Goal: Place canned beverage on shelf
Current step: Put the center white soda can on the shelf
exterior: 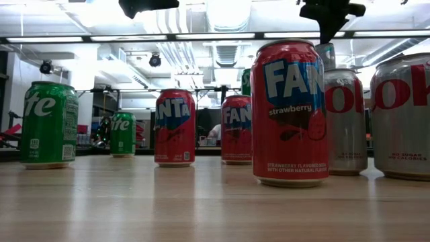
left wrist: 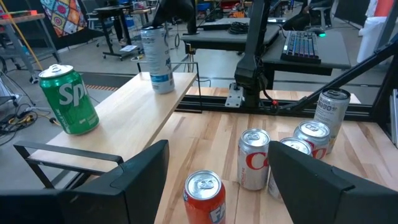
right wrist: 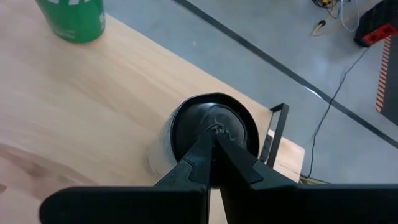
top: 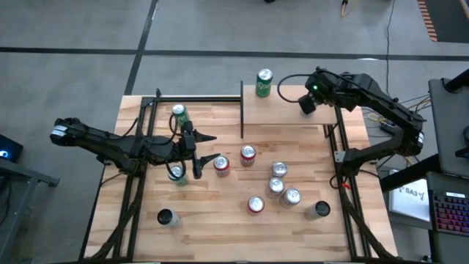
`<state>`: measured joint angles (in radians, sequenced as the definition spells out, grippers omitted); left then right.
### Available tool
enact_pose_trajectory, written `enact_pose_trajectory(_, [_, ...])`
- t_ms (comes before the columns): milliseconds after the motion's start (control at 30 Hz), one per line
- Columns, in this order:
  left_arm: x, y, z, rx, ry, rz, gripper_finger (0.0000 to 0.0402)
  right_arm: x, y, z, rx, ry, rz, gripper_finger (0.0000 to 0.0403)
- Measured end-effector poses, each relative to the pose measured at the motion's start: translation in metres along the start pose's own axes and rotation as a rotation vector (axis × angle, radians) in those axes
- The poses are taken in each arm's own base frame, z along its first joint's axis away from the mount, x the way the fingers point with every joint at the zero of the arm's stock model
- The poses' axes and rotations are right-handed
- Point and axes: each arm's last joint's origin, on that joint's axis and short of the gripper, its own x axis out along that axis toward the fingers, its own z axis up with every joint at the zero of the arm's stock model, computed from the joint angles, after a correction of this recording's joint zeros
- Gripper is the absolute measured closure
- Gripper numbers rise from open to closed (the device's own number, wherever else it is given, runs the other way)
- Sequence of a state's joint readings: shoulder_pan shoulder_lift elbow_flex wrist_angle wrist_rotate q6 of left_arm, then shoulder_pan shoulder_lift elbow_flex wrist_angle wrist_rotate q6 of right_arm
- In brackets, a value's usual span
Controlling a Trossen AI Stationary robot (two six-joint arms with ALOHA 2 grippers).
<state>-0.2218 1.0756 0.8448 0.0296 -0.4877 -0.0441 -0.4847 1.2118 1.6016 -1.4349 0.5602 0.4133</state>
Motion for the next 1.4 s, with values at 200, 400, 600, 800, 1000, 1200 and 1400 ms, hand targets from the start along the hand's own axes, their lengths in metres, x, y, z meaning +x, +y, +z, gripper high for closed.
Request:
enact_pose_trajectory(200, [0.0000,0.0000,0.0000,0.000,0.000,0.000,0.0141,-0.0006,-0.0014,-0.0023,0.020,0.018,-0.008,0.0390])
enact_pose_trajectory(400, [0.0000,0.0000,0.0000,0.000,0.000,0.000,0.0141,-0.0019,-0.0024,-0.0036,0.023,0.024,0.003,0.0390])
enact_pose_trajectory(600, [0.0000,0.0000,0.0000,0.000,0.000,0.000,0.0141,-0.0042,-0.0043,-0.0061,0.033,0.037,0.021,0.0390])
enact_pose_trajectory(800, [0.0000,0.0000,0.0000,0.001,0.000,0.000,0.0141,-0.0060,-0.0058,-0.0066,0.023,0.010,-0.009,0.0390])
enact_pose_trajectory(1000, [0.0001,-0.0001,-0.0001,0.001,0.000,0.000,0.0141,-0.0061,-0.0068,-0.0057,0.020,-0.017,-0.052,0.0390])
enact_pose_trajectory(1200, [0.0001,-0.0001,-0.0001,0.001,0.000,0.000,0.0141,-0.0039,-0.0048,-0.0043,0.017,-0.014,-0.057,0.0390])
enact_pose_trajectory(1400, [0.0001,0.0000,0.0000,-0.003,0.000,0.000,0.0141,-0.0043,-0.0043,-0.0051,0.046,0.002,-0.024,0.0390])
